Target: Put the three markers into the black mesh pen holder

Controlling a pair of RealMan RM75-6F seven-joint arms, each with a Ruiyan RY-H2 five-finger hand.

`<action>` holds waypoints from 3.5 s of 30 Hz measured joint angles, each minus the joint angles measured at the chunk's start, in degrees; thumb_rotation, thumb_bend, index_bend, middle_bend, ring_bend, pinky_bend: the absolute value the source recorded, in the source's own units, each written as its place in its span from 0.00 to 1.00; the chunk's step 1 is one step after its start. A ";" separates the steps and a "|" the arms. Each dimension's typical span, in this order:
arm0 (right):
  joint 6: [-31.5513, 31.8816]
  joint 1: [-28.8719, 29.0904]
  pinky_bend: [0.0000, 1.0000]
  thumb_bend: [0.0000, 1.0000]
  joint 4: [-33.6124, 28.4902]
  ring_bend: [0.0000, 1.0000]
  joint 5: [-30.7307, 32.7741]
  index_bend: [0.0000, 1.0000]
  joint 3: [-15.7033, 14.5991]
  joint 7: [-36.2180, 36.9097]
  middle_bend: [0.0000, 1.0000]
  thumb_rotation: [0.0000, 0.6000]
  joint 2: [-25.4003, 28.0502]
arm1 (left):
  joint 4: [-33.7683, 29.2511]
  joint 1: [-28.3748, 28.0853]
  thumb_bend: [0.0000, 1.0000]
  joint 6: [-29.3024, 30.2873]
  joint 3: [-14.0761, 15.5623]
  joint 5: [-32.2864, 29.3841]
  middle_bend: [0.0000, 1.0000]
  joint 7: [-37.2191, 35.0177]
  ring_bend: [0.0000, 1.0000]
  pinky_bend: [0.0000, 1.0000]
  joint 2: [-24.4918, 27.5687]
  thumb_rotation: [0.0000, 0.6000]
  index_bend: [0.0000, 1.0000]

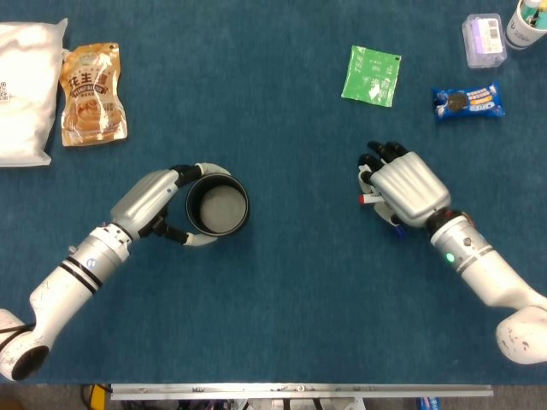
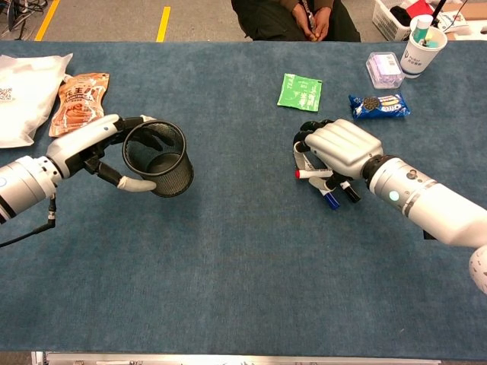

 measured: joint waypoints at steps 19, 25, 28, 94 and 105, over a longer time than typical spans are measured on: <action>1.78 0.09 0.19 0.37 -3.60 0.12 0.71 0.59 0.12 2.50 0.30 1.00 2.41 | 0.20 0.00 0.17 0.07 0.06 -0.02 0.37 -0.73 0.29 0.21 0.00 1.00 0.26; 3.21 -0.26 0.19 0.37 -10.56 0.12 -0.30 0.61 2.32 10.96 0.32 1.00 7.30 | -0.08 -0.99 0.17 -1.63 -0.40 -0.61 0.37 -1.36 0.29 0.21 0.08 1.00 0.26; 3.69 -0.19 0.19 0.37 -15.00 0.12 -0.99 0.61 4.27 16.69 0.32 1.00 10.78 | -0.47 -1.67 0.17 -2.70 -0.78 -1.03 0.37 -1.22 0.29 0.21 0.01 1.00 0.26; 13.39 5.06 0.25 0.13 -21.94 0.15 -18.84 0.46 5.22 41.12 0.35 1.00 22.69 | -3.47 -9.56 0.17 -12.62 -7.75 -8.52 0.36 3.82 0.29 0.21 0.68 1.00 0.25; 20.37 0.64 0.32 0.13 -7.49 0.18 -33.03 0.49 -4.62 42.53 0.37 1.00 25.78 | -5.82 -8.60 0.17 -11.52 -6.81 -8.16 0.36 6.12 0.28 0.21 2.16 1.00 0.25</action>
